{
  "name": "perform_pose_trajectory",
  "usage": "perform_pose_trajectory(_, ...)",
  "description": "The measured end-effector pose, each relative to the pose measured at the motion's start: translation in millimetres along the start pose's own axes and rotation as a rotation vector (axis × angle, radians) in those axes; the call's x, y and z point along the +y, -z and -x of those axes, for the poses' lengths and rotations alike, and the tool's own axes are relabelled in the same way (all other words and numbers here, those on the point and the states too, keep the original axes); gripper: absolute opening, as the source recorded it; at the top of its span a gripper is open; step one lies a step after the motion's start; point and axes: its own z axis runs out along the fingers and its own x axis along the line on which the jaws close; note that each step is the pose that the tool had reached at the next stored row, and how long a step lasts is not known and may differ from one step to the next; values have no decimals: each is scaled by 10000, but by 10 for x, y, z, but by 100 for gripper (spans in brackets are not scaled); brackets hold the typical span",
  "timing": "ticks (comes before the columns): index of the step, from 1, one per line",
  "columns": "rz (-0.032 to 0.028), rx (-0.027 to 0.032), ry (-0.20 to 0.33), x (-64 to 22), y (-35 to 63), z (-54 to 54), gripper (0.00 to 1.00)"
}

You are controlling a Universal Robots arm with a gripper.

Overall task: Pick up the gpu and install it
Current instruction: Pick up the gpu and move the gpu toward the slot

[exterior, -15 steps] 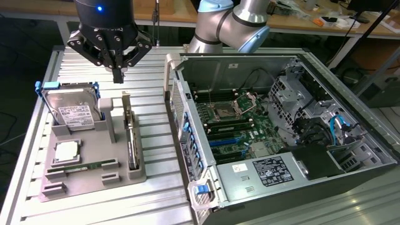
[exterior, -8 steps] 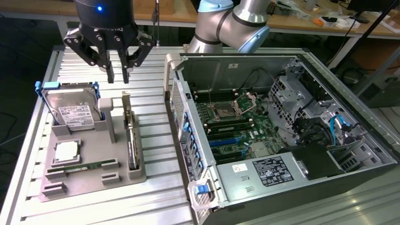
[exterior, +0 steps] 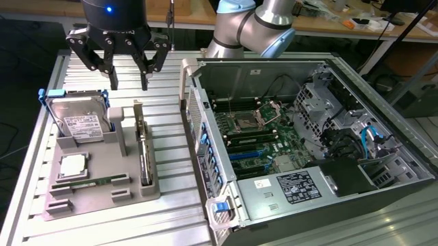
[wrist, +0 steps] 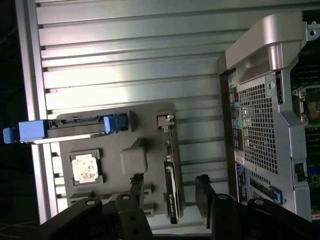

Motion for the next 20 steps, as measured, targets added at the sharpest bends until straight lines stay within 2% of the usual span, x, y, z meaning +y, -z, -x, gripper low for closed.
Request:
perform_pose_trajectory(9, 0, -1, 0, -138, -25, 13, 54)
perform_pose_trajectory(20, 0, -1, 0, -220, -250, 40, 54)
